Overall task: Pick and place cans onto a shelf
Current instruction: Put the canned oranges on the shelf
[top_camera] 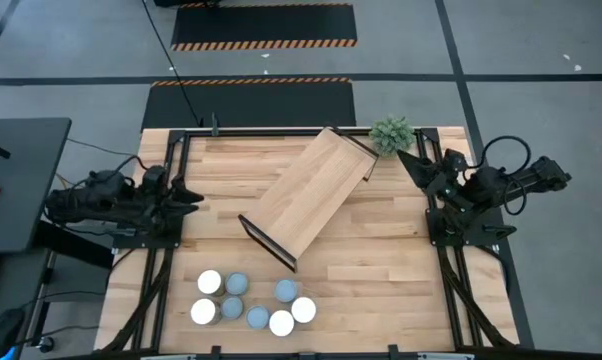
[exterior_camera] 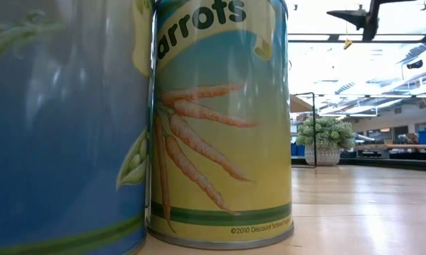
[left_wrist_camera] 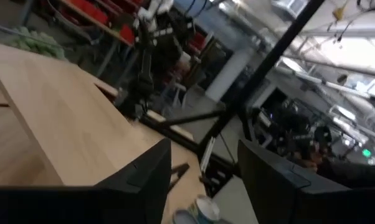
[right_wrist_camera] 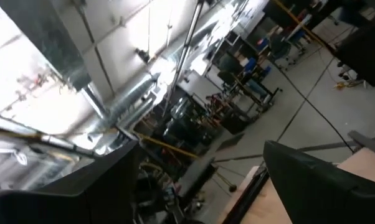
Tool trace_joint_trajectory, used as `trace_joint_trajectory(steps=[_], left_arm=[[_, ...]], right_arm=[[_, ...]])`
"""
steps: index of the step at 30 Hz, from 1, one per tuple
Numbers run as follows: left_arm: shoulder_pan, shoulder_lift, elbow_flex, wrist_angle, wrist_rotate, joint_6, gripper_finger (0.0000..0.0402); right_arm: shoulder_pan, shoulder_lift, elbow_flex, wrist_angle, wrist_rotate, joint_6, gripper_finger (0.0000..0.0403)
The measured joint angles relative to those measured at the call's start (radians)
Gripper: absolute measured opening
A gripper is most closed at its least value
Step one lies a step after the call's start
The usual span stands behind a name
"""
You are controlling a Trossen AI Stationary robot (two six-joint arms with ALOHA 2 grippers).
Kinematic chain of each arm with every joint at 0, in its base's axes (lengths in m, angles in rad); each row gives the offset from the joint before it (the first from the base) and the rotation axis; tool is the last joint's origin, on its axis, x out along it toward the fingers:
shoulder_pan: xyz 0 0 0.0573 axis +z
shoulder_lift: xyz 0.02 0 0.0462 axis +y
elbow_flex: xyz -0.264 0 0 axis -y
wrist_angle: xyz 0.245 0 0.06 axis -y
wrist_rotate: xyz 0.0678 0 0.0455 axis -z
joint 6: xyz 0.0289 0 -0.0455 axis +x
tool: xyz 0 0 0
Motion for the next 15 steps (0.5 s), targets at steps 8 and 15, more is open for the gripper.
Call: trace_joint_trajectory(steps=[8,15], left_arm=[[-0.005,0.274,0.125,-0.004,0.153,0.002,0.0189],[-0.117,0.487,0.268,-0.142,0.216,0.001,0.0189]], right_arm=[[0.001,0.117,0.123,-0.117,-0.04,-0.039,0.0348],[0.002,0.194,0.276,-0.32,-0.068,-0.074,0.0348]])
